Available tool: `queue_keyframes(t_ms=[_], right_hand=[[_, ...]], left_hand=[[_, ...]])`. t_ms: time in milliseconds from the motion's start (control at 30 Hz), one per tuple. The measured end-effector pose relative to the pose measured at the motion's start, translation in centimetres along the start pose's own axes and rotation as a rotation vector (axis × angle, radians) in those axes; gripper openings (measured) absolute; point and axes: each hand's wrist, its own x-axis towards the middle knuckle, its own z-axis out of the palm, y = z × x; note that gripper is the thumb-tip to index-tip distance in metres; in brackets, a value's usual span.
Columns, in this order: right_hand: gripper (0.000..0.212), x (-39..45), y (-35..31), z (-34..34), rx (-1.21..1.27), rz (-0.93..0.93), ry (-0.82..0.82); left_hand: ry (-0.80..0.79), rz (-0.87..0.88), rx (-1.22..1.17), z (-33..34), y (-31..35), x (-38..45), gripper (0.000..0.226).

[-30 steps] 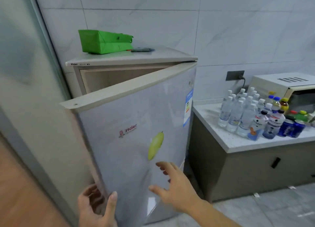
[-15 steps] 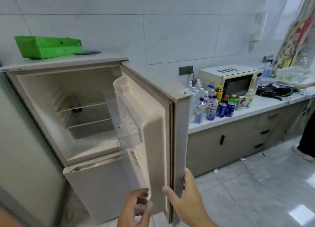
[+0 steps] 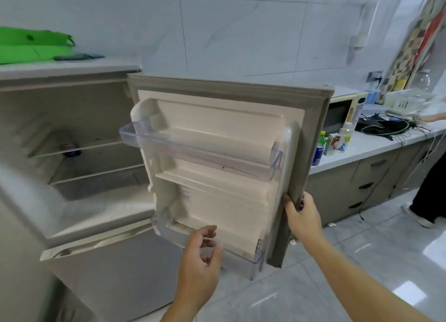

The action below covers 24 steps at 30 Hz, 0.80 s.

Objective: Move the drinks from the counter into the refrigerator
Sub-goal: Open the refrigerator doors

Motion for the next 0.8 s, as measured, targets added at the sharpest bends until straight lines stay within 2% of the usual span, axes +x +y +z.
queue_keyframes(t_ms=[200, 433, 600, 800], right_hand=[[0.009, 9.6, -0.6, -0.8, -0.036, 0.018, -0.09], [0.02, 19.2, -0.7, 0.1, -0.034, 0.031, -0.201], [0.033, 24.8, -0.4, 1.6, -0.011, -0.013, -0.257], [0.029, 30.1, -0.3, 2.3, -0.061, -0.094, -0.363]], left_hand=[[-0.074, 0.053, 0.057, 7.3, -0.6, 7.5, 0.041], [-0.235, 0.065, 0.246, 14.6, -1.6, 12.4, 0.035], [-0.205, 0.003, 0.294, 18.4, -2.5, 15.1, 0.034], [-0.096, -0.071, 0.326, 23.2, -2.0, 17.3, 0.032]])
